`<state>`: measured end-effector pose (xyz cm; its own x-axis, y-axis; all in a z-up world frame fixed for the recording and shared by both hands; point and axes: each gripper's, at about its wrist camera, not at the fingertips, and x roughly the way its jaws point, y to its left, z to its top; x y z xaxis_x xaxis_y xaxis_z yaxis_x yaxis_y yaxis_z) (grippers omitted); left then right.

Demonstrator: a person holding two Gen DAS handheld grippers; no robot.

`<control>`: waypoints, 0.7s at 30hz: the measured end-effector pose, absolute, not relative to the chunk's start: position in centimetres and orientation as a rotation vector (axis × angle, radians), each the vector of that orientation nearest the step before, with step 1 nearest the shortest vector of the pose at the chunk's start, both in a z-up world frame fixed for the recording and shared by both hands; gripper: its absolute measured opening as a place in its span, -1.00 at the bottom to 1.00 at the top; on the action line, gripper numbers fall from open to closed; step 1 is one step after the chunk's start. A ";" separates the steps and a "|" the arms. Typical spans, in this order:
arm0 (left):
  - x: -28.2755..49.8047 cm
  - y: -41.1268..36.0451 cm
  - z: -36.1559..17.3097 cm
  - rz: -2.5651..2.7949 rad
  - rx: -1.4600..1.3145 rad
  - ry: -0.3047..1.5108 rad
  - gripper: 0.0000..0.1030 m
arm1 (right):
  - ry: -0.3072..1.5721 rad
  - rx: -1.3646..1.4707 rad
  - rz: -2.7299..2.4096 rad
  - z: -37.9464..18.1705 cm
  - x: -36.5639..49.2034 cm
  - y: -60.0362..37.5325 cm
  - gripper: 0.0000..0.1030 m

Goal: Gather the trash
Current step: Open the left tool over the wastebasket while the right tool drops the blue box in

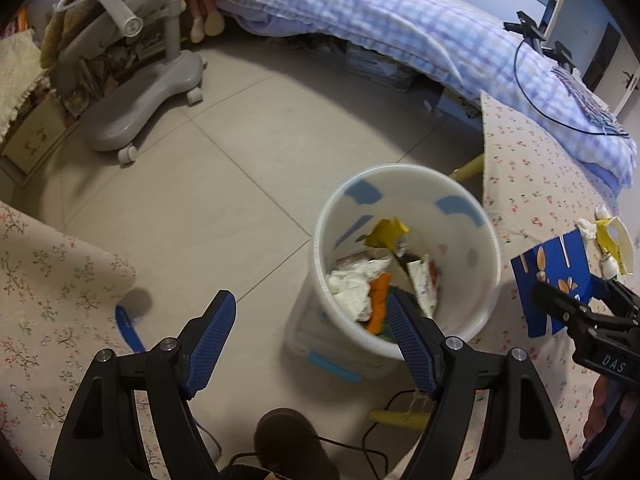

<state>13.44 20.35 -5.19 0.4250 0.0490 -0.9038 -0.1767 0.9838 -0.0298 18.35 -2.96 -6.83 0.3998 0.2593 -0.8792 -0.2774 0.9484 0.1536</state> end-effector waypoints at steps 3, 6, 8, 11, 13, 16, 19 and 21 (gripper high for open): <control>13.1 21.3 -5.3 0.148 -0.135 1.125 0.56 | 1.102 -0.027 0.353 -7.2 18.7 -1.8 0.75; 12.9 21.8 -5.3 0.154 -0.144 1.126 0.56 | 1.098 -0.021 0.374 -7.4 19.0 -0.8 0.75; 12.8 22.1 -5.3 0.158 -0.150 1.126 0.57 | 1.092 -0.016 0.388 -7.5 19.1 -0.3 0.76; 12.9 22.3 -5.4 0.163 -0.148 1.126 0.64 | 1.070 -0.001 0.431 -7.3 19.3 0.5 0.80; 12.9 22.5 -5.4 0.162 -0.153 1.127 0.75 | 1.058 0.003 0.447 -7.1 19.2 0.8 0.85; 12.9 22.5 -5.3 0.158 -0.166 1.124 0.77 | 1.039 -0.017 0.445 -6.8 19.0 0.9 0.86; 12.9 22.4 -5.1 0.159 -0.169 1.122 0.78 | 1.031 -0.024 0.429 -6.4 18.9 0.3 0.86; 13.0 22.1 -5.1 0.155 -0.168 1.121 0.78 | 1.033 -0.018 0.417 -6.3 19.0 -0.5 0.86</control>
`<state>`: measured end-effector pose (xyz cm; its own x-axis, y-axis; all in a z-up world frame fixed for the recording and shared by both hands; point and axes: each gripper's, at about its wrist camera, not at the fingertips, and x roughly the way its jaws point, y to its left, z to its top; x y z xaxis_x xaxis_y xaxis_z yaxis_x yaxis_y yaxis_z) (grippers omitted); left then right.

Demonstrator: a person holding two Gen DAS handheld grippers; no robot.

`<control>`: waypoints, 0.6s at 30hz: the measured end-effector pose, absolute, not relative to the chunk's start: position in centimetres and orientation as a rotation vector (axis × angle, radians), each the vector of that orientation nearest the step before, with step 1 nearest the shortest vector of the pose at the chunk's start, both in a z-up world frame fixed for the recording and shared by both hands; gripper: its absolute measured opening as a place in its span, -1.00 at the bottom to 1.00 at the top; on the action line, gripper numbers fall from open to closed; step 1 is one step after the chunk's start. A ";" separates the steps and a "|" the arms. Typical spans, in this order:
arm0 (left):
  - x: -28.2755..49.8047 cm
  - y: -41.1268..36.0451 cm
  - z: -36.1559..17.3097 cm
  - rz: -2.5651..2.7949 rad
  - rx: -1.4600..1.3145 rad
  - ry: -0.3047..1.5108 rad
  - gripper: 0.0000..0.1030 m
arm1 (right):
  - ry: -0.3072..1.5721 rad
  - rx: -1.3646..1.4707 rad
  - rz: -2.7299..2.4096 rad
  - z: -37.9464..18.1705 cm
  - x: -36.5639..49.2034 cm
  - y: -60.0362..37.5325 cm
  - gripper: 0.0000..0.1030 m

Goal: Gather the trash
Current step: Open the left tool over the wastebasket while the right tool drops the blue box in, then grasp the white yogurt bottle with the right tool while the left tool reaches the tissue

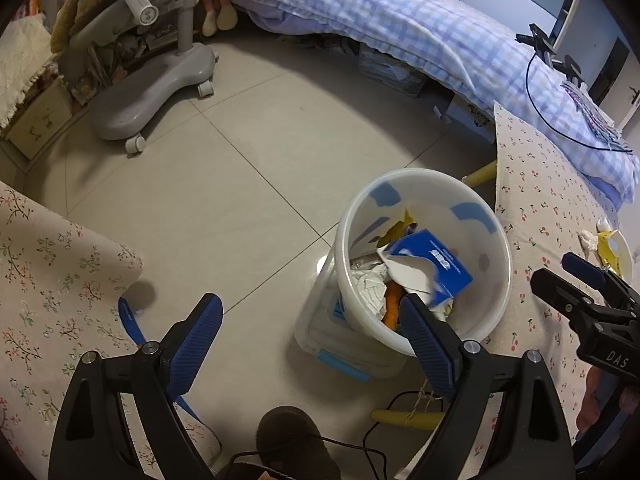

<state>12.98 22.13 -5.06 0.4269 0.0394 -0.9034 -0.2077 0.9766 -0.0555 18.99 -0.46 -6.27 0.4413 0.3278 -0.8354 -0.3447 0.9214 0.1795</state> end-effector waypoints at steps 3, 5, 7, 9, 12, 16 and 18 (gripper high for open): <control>13.1 21.5 -4.8 0.144 -0.161 1.118 0.79 | 1.037 -0.022 0.389 -6.0 18.8 -2.0 0.86; 13.2 20.7 -4.6 0.133 -0.155 1.116 0.82 | 1.042 -0.024 0.370 -5.9 18.6 -3.0 0.86; 13.4 19.9 -4.3 0.117 -0.152 1.114 0.87 | 1.049 -0.025 0.343 -5.7 18.4 -4.4 0.86; 13.6 18.8 -4.1 0.096 -0.150 1.112 0.90 | 1.052 -0.025 0.316 -5.4 18.2 -6.0 0.86; 13.9 17.0 -3.7 0.070 -0.145 1.108 0.93 | 1.056 -0.025 0.271 -5.0 17.9 -8.6 0.86; 14.3 14.4 -3.2 0.039 -0.121 1.102 0.98 | 1.056 -0.025 0.210 -4.3 17.6 -12.3 0.86; 14.6 13.2 -3.1 0.027 -0.113 1.104 0.98 | 1.055 -0.019 0.181 -3.9 17.6 -14.2 0.86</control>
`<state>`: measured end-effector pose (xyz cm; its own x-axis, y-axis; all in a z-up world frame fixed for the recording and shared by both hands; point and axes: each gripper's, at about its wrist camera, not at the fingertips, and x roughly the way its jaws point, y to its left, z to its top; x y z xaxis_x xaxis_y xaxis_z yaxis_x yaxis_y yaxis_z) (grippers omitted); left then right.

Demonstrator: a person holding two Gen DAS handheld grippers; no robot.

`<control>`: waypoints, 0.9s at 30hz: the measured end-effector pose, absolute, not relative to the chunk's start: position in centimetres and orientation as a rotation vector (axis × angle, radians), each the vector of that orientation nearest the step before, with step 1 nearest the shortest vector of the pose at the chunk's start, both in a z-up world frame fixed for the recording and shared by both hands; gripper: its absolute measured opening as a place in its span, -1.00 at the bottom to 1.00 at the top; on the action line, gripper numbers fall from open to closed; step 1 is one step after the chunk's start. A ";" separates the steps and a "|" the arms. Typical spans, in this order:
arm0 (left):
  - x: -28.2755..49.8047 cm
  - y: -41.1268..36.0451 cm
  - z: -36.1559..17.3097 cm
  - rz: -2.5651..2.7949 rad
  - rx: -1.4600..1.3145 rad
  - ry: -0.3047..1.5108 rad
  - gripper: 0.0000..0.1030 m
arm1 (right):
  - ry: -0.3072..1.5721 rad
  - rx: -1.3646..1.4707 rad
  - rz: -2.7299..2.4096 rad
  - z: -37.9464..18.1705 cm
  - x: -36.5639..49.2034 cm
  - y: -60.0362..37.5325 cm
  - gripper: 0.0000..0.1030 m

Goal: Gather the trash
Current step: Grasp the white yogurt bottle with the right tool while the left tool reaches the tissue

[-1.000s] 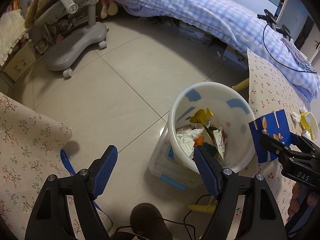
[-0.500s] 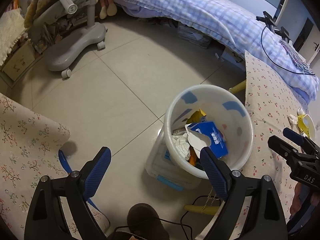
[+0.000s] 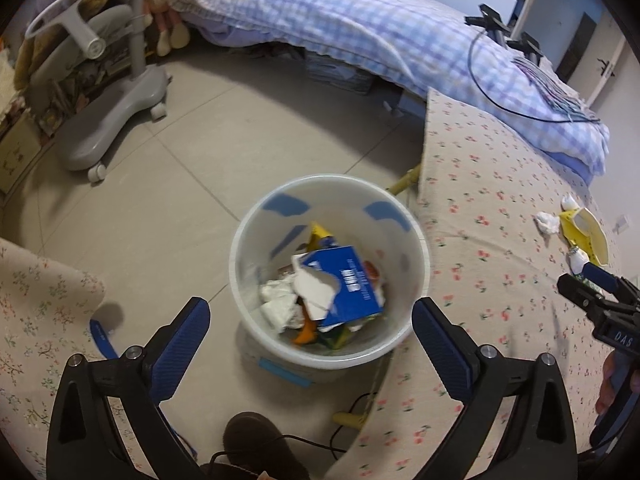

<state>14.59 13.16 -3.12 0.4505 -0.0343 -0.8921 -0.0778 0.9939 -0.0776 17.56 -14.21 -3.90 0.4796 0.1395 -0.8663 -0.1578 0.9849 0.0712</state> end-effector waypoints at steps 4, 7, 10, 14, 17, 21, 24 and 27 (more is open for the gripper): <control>15.1 11.0 -2.9 0.001 -0.107 1.108 0.98 | 1.060 -0.018 0.117 -3.6 17.5 -18.0 0.86; 15.5 9.4 -2.7 -0.028 -0.111 1.110 0.98 | 1.077 -0.018 0.063 -3.8 17.8 -21.0 0.86; 15.7 7.6 -2.6 -0.049 -0.100 1.112 0.98 | 1.092 -0.020 0.010 -4.1 18.3 -23.8 0.86; 16.2 5.5 -2.9 -0.069 -0.083 1.124 0.98 | 1.112 -0.005 -0.056 -4.9 19.1 -26.8 0.86; 16.5 4.2 -3.1 -0.081 -0.079 1.132 0.98 | 1.134 0.005 -0.090 -5.7 19.8 -28.2 0.85; 16.9 2.8 -3.4 -0.097 -0.077 1.142 0.98 | 1.167 0.012 -0.116 -7.1 20.2 -29.2 0.79; 17.1 1.6 -3.8 -0.109 -0.071 1.151 0.98 | 1.190 0.016 -0.120 -8.0 20.2 -29.4 0.52; 17.4 0.4 -4.1 -0.123 -0.069 1.160 0.98 | 1.208 0.001 -0.129 -8.6 20.1 -29.5 0.17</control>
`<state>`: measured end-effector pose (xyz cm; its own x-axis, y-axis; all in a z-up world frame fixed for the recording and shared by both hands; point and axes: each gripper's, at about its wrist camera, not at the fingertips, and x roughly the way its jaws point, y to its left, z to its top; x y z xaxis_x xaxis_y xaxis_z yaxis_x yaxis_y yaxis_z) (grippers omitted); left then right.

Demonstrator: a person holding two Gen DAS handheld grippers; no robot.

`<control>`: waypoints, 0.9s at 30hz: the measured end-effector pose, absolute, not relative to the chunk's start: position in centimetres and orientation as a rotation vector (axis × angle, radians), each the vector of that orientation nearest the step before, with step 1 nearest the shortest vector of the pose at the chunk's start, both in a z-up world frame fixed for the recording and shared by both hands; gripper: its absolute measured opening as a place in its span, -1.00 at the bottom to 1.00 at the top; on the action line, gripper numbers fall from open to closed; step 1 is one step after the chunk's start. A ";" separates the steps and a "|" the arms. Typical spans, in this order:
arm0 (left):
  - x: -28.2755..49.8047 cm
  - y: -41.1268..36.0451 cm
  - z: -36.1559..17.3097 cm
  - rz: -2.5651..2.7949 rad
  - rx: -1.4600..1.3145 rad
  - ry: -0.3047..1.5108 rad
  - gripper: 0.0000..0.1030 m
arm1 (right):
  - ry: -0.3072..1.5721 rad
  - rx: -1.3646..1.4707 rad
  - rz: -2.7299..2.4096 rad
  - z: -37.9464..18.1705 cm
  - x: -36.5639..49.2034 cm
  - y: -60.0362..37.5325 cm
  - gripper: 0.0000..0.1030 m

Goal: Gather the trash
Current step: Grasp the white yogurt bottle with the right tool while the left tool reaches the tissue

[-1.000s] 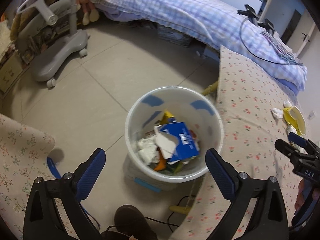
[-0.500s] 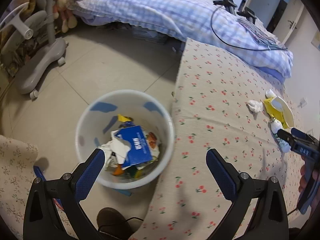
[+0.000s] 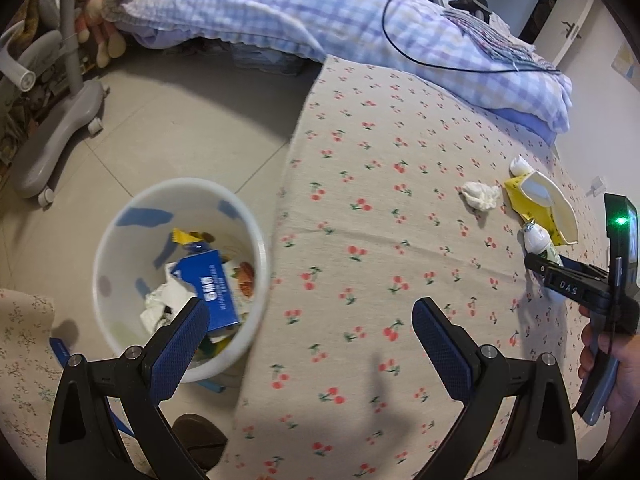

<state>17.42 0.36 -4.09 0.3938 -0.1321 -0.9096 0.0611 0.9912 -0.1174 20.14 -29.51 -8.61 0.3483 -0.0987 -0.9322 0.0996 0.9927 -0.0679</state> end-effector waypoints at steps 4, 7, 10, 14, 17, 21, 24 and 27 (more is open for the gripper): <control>18.1 -1.9 -4.6 -0.146 -0.061 1.169 0.98 | 1.218 0.011 -0.115 -8.1 19.4 -30.2 -0.14; 18.7 -4.0 -4.9 -0.168 -0.046 1.169 0.98 | 1.217 0.031 -0.101 -7.4 18.6 -30.9 -0.17; 19.4 -6.5 -5.2 -0.197 -0.037 1.168 0.98 | 1.212 0.057 -0.091 -6.4 17.4 -31.8 -0.19; 20.1 -10.1 -5.7 -0.242 -0.027 1.152 0.98 | 1.195 0.096 -0.085 -4.9 15.5 -33.6 -0.19; 20.7 -12.5 -6.1 -0.271 -0.026 1.125 0.98 | 1.187 0.119 -0.097 -4.3 14.0 -35.2 -0.19; 21.4 -15.0 -6.8 -0.288 -0.033 1.093 0.97 | 1.191 0.145 -0.122 -4.5 12.6 -37.6 -0.19; 22.0 -15.9 -7.0 -0.291 -0.057 1.051 0.92 | 1.213 0.181 -0.148 -5.3 11.7 -39.7 -0.19; 22.9 -16.6 -7.4 -0.292 -0.099 1.030 0.77 | 1.229 0.218 -0.167 -5.8 11.2 -41.4 -0.19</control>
<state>22.86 -16.56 -7.39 0.4799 -0.2851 -0.8297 0.1929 0.9569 -0.2172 11.15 -41.43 -5.84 0.3269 -0.0085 -0.9450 0.2433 0.9670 0.0755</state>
